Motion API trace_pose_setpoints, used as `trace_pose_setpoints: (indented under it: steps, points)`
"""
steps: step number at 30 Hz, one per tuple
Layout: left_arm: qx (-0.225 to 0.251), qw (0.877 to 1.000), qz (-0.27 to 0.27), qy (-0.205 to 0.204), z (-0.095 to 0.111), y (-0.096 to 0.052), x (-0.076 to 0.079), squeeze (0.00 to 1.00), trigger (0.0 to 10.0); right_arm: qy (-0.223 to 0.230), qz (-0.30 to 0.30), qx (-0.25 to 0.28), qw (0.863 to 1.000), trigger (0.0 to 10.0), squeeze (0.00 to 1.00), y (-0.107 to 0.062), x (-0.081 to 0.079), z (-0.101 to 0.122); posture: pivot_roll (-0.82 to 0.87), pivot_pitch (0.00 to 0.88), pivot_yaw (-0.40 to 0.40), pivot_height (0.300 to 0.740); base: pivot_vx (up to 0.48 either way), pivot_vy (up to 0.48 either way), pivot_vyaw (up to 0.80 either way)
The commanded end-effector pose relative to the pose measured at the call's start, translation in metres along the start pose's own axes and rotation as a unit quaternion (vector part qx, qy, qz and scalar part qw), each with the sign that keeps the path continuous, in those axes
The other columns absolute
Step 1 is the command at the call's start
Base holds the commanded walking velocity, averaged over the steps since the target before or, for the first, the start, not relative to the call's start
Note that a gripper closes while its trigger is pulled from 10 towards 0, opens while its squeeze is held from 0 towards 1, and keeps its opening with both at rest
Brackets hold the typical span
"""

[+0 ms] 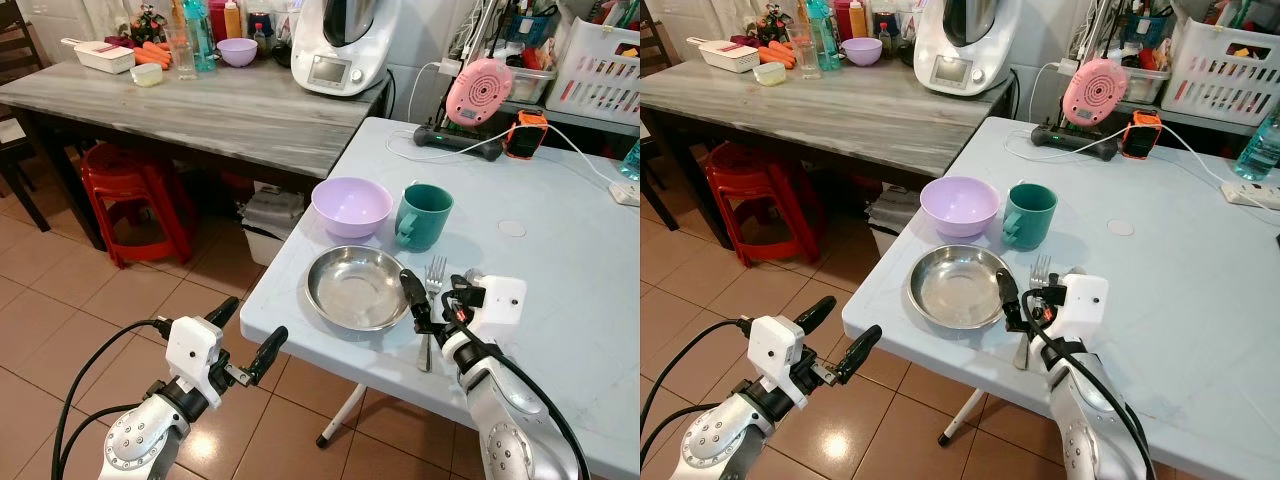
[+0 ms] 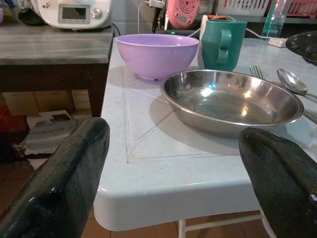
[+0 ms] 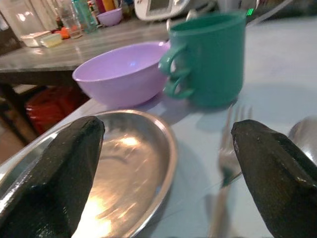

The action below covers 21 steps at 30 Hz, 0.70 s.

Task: Setting the table

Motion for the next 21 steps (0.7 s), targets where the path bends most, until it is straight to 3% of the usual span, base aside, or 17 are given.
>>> trace_pose_setpoints:
  steps: [1, 4, 5, 8, 11, 15, 21]
  points:
    - [0.001, 1.000, 0.000, 0.004, 0.000, 0.002, -0.001, 0.00, 10.0, 0.027, 0.004, -0.006, 1.000, 10.0, 0.00, 0.001, -0.002, -0.002, 0.06, 0.004, -0.015, 0.740, 0.000, 0.000, 0.00]
    - [0.001, 1.000, 0.001, 0.005, 0.000, 0.002, -0.001, 0.00, 10.0, 0.026, 0.001, -0.018, 0.999, 10.0, 0.00, 0.005, -0.004, -0.008, 0.06, 0.004, -0.015, 0.740, 0.000, 0.000, 0.00]
    - [0.002, 1.000, 0.001, 0.005, 0.000, 0.003, -0.001, 0.00, 10.0, -0.006, -0.009, -0.027, 1.000, 10.0, 0.00, 0.008, -0.005, -0.010, 0.06, 0.004, -0.015, 0.740, 0.000, 0.000, 0.00]
    - [0.002, 1.000, 0.002, 0.006, 0.001, 0.003, -0.001, 0.00, 10.0, -0.029, -0.024, -0.027, 0.999, 10.0, 0.00, 0.013, -0.005, -0.013, 0.06, 0.004, -0.015, 0.740, 0.000, 0.000, 0.00]
    - [0.004, 1.000, 0.004, 0.006, 0.002, 0.004, -0.001, 0.00, 10.0, 0.001, -0.021, -0.035, 0.999, 10.0, 0.00, 0.018, -0.009, -0.014, 0.07, 0.004, -0.023, 0.740, 0.000, 0.000, 0.00]
    - [0.005, 1.000, 0.006, 0.005, 0.002, 0.004, 0.000, 0.00, 10.0, -0.008, -0.015, -0.044, 0.999, 10.0, 0.00, 0.020, -0.008, -0.016, 0.07, 0.004, -0.023, 0.740, 0.000, 0.000, 0.00]
    - [0.009, 1.000, 0.003, 0.005, 0.005, 0.005, 0.000, 0.00, 10.0, 0.030, -0.004, -0.080, 0.996, 10.0, 0.00, 0.022, -0.008, -0.026, 0.07, 0.003, -0.025, 0.740, 0.000, 0.000, 0.00]
Point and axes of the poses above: a point about 5 cm out from each wrist's last joint towards the gripper, its own y axis pointing out of the wrist towards the gripper, its own z axis along the axis of the wrist's last joint, x = y × z, the point moved 1 cm from there along y, pointing out of the wrist towards the gripper, and after that the axes turned 7 degrees about y, right-handed, at the moved point
